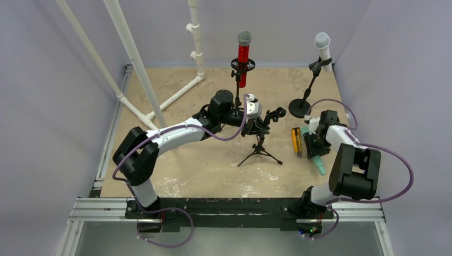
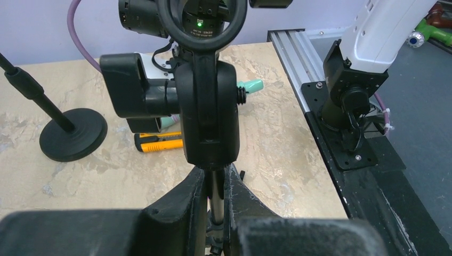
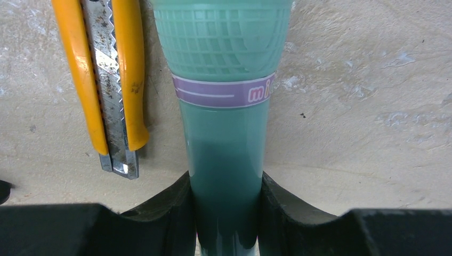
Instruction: Remove the microphone from the stand
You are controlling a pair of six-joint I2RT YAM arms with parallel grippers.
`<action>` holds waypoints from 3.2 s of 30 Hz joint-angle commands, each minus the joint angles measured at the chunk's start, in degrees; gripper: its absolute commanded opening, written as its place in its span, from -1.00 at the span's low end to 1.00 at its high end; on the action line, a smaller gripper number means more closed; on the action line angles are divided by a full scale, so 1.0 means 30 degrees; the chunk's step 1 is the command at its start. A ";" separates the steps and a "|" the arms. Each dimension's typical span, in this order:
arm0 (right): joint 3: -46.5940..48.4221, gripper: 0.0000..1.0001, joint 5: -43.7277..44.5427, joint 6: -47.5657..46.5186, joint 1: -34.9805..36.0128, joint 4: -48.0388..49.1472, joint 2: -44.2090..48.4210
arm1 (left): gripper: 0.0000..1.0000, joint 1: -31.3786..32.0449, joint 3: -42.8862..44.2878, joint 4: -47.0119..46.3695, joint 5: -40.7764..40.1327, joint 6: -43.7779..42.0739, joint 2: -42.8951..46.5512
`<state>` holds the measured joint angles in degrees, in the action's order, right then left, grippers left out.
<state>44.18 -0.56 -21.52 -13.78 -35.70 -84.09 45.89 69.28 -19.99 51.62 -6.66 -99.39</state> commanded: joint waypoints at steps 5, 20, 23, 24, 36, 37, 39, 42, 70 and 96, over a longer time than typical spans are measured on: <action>-0.0022 -0.32 -0.0381 -0.0327 -0.0094 -0.0215 -0.1362 | -1.00 -0.0121 -0.0226 0.1417 0.0007 -0.1206 0.0596; 0.0341 -0.06 -0.1003 -0.0384 -0.0121 -0.0858 -0.1919 | -1.00 -0.0146 -0.0122 0.1907 -0.0151 -0.1785 0.0655; 0.0443 0.00 -0.1170 -0.0385 -0.0100 -0.1129 -0.1736 | -1.00 -0.0141 -0.0194 0.1975 -0.0140 -0.1903 0.0722; 0.0480 0.05 -0.1210 -0.0367 -0.0109 -0.1201 -0.1683 | -1.00 -0.0130 -0.0207 0.1975 -0.0152 -0.1900 0.0728; 0.1053 0.17 -0.1817 -0.0476 -0.0138 -0.2284 -0.1238 | -1.00 -0.0145 -0.0262 0.2296 -0.0163 -0.2227 0.0888; 0.1109 0.15 -0.1969 -0.0588 -0.0125 -0.2429 -0.1262 | -1.00 -0.0134 -0.0269 0.2323 -0.0181 -0.2252 0.0877; 0.1208 0.12 -0.2183 -0.0765 -0.0132 -0.2694 -0.1236 | -1.00 -0.0149 -0.0295 0.2355 -0.0170 -0.2307 0.0918; 0.1404 0.12 -0.2624 -0.1054 -0.0123 -0.3199 -0.1243 | -1.00 -0.0133 -0.0270 0.2414 -0.0161 -0.2421 0.0905; 0.3329 0.48 -0.3362 -0.1323 -0.0144 -0.4878 0.0365 | -1.00 -0.0412 -0.0797 0.1953 0.0111 -0.2118 0.0944; 0.7081 0.48 -1.5077 -0.2241 0.4310 -0.5390 0.7222 | -1.00 -0.0706 0.3628 0.6944 -0.2221 0.5335 0.3465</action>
<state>69.71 -37.82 -29.19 -6.81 -57.36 -64.18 43.99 73.25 -3.60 49.47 0.64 -94.08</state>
